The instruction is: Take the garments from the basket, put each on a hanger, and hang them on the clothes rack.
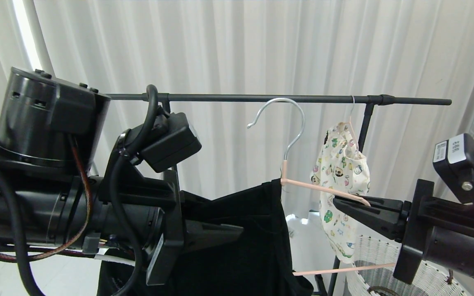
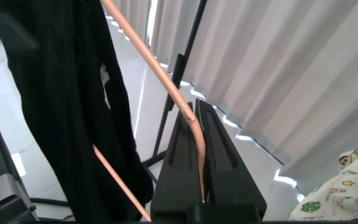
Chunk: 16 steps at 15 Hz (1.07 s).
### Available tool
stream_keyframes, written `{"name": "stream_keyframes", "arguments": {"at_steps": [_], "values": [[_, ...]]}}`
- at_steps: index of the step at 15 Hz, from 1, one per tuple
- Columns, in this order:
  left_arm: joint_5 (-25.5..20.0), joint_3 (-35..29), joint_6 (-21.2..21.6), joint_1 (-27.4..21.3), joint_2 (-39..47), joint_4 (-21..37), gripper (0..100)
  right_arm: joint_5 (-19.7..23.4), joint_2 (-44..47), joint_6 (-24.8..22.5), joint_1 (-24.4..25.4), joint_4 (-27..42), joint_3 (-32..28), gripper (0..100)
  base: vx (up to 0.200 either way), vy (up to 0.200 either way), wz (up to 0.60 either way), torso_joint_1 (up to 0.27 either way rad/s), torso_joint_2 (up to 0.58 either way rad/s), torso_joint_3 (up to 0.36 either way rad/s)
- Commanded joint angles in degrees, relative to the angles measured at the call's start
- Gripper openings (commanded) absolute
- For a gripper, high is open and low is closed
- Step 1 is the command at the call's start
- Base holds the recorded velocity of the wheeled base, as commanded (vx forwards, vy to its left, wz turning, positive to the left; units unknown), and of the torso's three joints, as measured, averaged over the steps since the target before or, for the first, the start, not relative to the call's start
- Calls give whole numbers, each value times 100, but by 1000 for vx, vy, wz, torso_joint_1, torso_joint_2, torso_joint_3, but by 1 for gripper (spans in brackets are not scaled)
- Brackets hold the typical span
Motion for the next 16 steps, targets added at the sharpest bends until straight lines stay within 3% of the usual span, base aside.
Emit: {"name": "stream_keyframes", "arguments": {"at_steps": [1, 6, 7, 10, 14, 16], "values": [[-3, 50, -3, -4, -1, 3, 0, 0, 18, 14, 0, -66, -1, 0, 0, 0, 0, 0, 0, 0], [-3, 85, -3, -4, -10, 3, 0, 0, 1, 23, 0, -101, 8, 0, 0, 0, 0, 0, 0, 0], [6, 85, 6, -4, -10, 3, 0, 0, -8, 23, 0, -101, 8, 100, 0, 0, 0, 0, 0, 0], [120, 103, 32, 13, -1, -5, 0, -9, -43, 5, 0, -101, 8, 100, 0, 0, 0, 0, 0, 0], [1605, 542, 199, 13, -10, -761, 0, 0, -17, 84, -44, -31, 52, 100, 0, 0, 0, 0, 0, 0], [2124, 859, 208, 13, -89, -1596, 0, 26, 132, 726, -44, 13, 184, 100, 0, 0, 0, 0, 0, 0]]}}
